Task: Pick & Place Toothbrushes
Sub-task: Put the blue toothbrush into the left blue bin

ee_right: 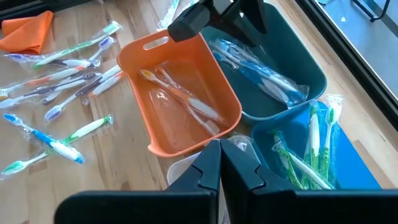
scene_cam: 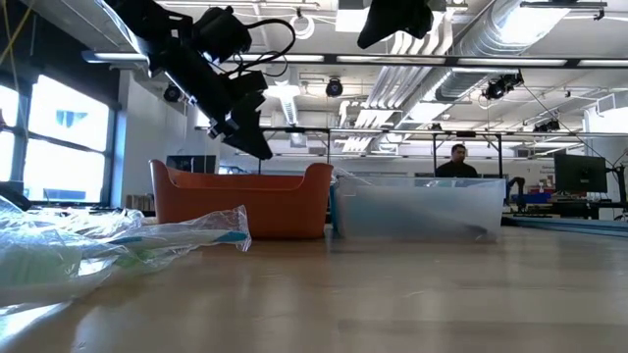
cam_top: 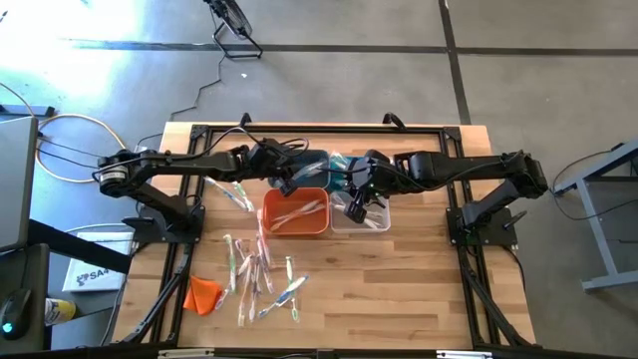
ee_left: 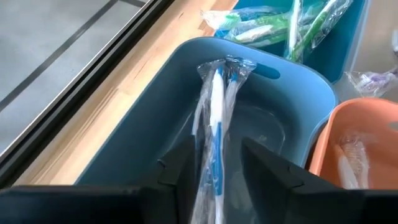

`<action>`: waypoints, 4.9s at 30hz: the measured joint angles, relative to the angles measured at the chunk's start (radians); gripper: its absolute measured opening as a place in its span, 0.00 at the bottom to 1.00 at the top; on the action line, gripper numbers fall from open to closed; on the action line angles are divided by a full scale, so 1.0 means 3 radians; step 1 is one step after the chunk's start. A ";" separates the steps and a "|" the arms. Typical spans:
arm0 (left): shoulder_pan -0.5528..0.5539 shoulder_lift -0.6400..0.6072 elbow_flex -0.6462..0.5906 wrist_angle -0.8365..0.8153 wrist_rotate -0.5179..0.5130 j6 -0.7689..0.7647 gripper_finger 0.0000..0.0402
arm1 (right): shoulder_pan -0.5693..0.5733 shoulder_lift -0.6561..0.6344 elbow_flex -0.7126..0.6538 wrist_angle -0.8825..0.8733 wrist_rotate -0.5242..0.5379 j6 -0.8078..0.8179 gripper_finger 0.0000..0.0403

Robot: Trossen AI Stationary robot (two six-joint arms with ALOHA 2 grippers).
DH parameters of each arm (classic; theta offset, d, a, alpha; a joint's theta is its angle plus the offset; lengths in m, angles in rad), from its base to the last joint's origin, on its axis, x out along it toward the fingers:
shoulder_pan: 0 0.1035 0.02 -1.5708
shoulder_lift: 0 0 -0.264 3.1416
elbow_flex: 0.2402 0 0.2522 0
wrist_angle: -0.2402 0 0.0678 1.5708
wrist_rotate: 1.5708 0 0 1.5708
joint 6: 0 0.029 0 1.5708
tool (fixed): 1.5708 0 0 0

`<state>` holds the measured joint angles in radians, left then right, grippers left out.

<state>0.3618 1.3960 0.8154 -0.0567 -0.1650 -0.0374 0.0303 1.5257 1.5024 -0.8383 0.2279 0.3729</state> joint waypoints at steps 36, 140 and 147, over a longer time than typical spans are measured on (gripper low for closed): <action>-0.1760 -0.0711 0.0140 -0.0797 -0.0548 -0.1199 0.00 | 0.0427 -0.0081 0.0001 0.0110 -0.0488 0.0177 0.00; -0.3385 0.1951 0.1780 -0.2091 0.0017 -0.3744 0.17 | 0.0881 -0.0080 0.0001 0.0519 -0.0326 -0.0032 0.01; -0.3386 0.1825 0.1766 -0.2297 0.0103 -0.3667 0.05 | 0.0880 -0.0080 0.0001 0.0225 -0.0359 -0.0013 0.01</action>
<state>-0.6540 1.9436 1.3453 -0.7457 -0.1341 -1.1376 0.2943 1.5017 1.5028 -0.7708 0.1203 0.3691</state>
